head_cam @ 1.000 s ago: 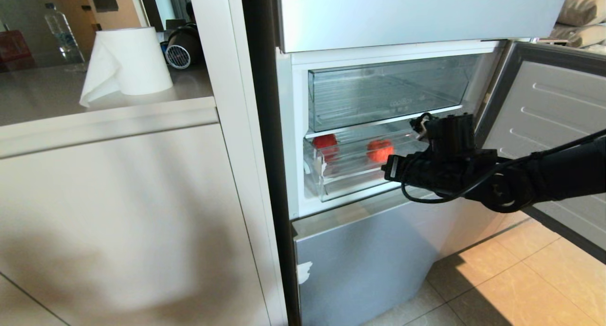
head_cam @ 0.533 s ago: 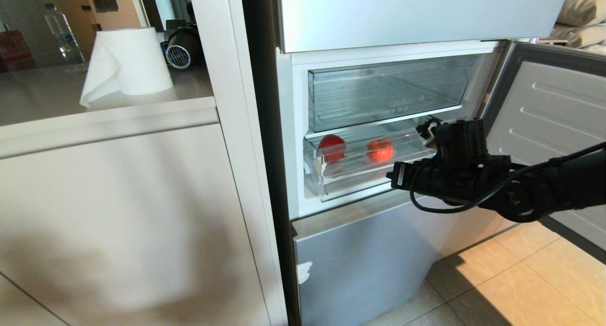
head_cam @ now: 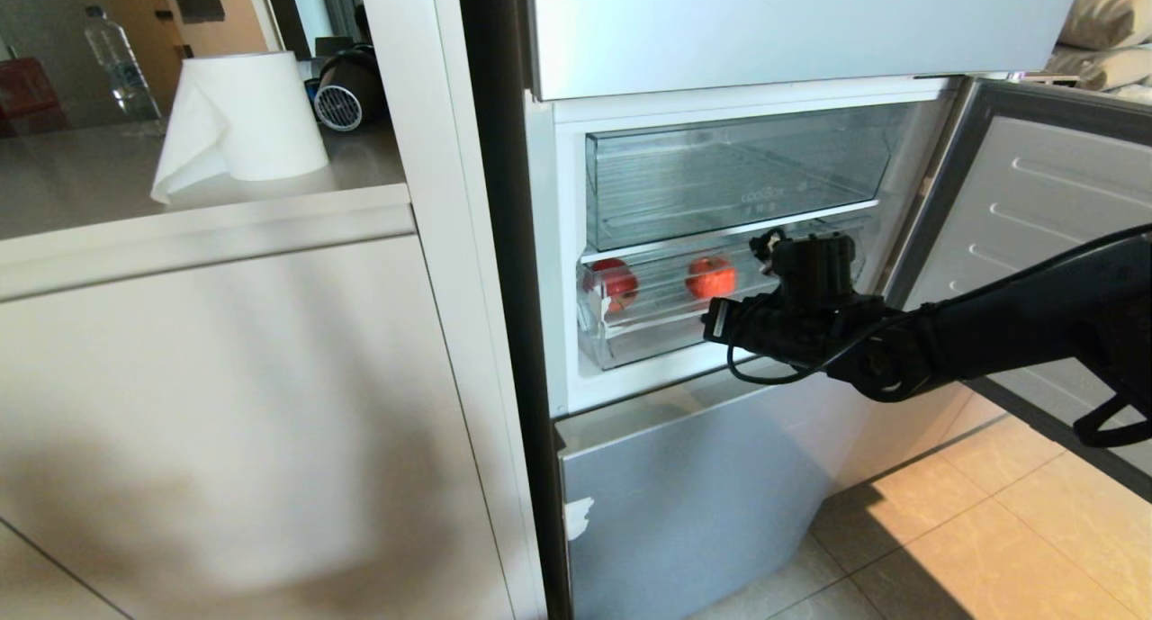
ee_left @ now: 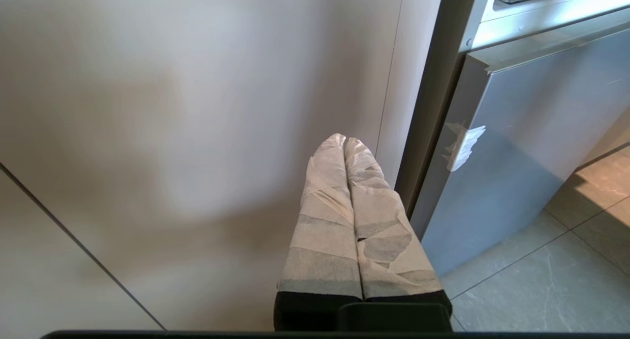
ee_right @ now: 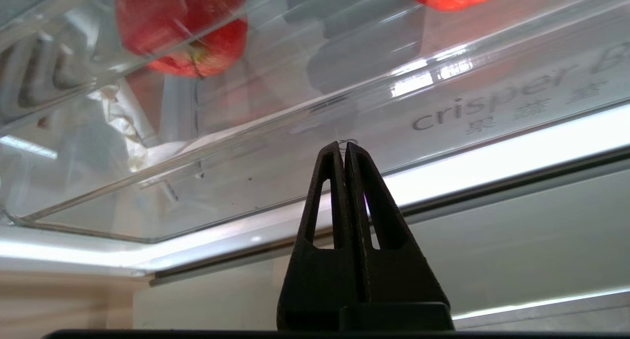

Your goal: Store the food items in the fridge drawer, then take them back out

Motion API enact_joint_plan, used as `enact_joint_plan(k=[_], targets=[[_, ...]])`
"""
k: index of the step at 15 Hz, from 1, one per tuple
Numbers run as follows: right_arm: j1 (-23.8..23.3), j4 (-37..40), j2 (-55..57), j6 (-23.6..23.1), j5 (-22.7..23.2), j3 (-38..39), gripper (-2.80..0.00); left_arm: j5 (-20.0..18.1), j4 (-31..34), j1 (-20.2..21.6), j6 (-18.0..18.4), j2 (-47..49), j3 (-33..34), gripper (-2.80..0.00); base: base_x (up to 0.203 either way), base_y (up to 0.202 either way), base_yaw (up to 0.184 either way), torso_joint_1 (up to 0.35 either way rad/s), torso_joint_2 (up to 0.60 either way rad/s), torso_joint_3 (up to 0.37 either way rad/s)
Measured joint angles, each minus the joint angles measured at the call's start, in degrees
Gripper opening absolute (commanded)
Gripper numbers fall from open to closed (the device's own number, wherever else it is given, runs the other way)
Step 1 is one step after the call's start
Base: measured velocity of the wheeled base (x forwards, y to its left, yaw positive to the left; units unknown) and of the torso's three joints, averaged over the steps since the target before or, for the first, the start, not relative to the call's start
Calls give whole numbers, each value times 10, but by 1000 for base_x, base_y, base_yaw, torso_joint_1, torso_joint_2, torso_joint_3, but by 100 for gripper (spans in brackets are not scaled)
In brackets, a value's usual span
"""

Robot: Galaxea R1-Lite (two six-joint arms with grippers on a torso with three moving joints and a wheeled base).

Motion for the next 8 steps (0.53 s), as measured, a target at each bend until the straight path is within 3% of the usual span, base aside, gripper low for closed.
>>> enact_joint_plan(k=[4,8], targets=[[7,-15,-49,10,1,93,-280,0,0,0,0,0,0,-280,0,0,0,0,0,0],[27,-6,-251,-8,-5,245,-280,0,0,0,0,0,0,-280,0,0,0,0,0,0]])
